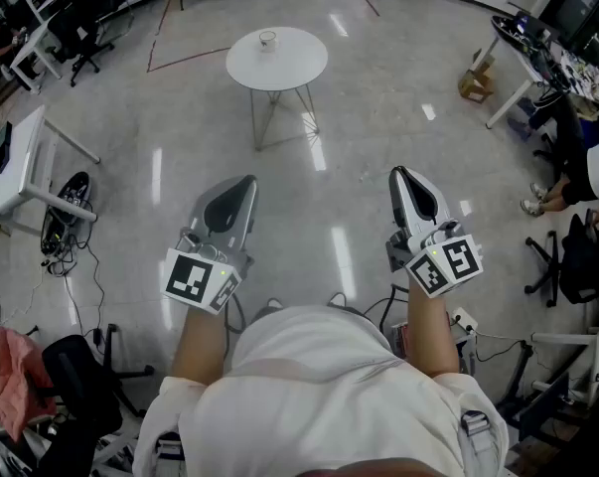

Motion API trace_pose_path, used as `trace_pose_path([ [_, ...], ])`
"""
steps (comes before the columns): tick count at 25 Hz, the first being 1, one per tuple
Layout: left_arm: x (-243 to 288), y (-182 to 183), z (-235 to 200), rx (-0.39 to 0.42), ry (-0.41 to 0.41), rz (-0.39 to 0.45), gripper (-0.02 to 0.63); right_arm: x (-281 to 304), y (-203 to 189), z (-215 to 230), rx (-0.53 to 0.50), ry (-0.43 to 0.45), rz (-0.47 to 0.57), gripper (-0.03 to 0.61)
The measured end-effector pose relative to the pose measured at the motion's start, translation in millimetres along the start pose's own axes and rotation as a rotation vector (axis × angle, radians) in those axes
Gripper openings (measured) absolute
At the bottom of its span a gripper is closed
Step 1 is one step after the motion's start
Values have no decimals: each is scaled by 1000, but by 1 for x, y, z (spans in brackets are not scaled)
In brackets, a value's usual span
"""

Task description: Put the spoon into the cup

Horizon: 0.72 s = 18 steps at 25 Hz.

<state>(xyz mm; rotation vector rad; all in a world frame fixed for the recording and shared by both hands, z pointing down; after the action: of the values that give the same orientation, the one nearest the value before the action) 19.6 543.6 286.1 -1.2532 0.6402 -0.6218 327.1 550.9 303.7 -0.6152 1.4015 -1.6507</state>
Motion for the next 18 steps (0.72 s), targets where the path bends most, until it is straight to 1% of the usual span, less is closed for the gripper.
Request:
trace_pose_path([
  [11, 5, -5, -5, -17, -11, -1, 0, 6, -4, 1, -3, 1, -7, 12],
  [18, 1, -7, -12, -24, -13, -3, 0, 10, -1, -4, -1, 0, 29, 11],
])
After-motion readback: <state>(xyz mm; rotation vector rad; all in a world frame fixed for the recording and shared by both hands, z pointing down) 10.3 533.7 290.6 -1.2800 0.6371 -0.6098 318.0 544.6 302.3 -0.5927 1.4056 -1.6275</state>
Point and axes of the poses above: the fingertips, and each gripper's own axes: x forward along the fingers, z to its right, y out of its top, the point moved 8 cm from there along -x, backward along the fingers, and after that the axes turned 7 degrees about x, right-handed, at the moved point
